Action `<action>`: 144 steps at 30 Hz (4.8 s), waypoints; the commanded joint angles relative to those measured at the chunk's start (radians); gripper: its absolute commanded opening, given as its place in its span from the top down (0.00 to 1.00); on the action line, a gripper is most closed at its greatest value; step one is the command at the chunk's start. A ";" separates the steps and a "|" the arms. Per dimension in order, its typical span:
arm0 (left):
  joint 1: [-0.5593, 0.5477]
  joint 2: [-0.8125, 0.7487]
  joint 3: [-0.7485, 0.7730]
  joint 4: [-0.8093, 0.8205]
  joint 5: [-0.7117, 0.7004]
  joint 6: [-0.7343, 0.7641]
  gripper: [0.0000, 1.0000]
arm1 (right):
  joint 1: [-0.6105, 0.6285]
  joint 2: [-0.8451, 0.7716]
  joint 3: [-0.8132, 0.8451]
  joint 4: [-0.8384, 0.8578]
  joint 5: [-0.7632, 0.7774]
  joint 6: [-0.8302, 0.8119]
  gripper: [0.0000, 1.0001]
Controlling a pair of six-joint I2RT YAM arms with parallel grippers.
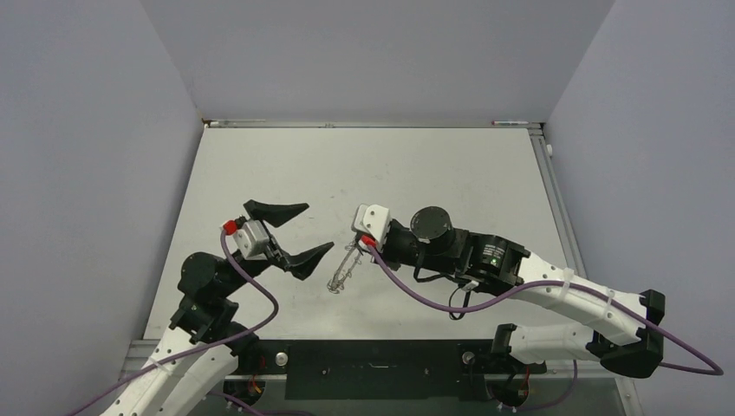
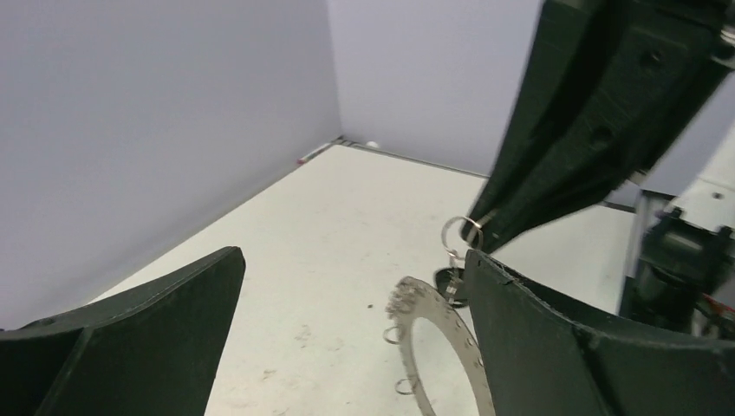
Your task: Put the keys on the keyring
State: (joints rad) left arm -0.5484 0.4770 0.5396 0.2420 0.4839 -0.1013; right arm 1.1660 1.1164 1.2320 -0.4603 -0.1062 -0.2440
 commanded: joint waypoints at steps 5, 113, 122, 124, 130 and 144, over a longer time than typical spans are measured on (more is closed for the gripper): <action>0.030 -0.055 0.046 -0.097 -0.411 0.096 0.04 | -0.045 0.053 -0.055 0.161 0.023 -0.002 0.95; 0.248 0.480 0.434 -0.653 -0.570 -0.269 0.04 | -0.214 -0.290 -0.607 0.352 1.073 0.732 0.08; 0.246 0.338 0.340 -0.541 -0.627 -0.186 0.04 | -0.216 -0.283 -0.607 0.384 0.872 0.613 0.04; 0.246 0.333 0.338 -0.538 -0.626 -0.186 0.04 | -0.214 -0.265 -0.617 0.439 0.721 0.553 0.04; 0.246 0.332 0.342 -0.548 -0.627 -0.183 0.04 | -0.215 -0.167 -0.552 0.452 0.680 0.585 0.04; 0.245 0.313 0.334 -0.543 -0.650 -0.173 0.04 | -0.542 -0.015 -0.487 0.523 1.026 0.598 0.06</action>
State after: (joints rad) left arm -0.3058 0.8040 0.8726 -0.3473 -0.1501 -0.2844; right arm 0.8177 1.0454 0.7341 -0.0013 0.8543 0.2924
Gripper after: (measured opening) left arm 0.963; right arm 0.943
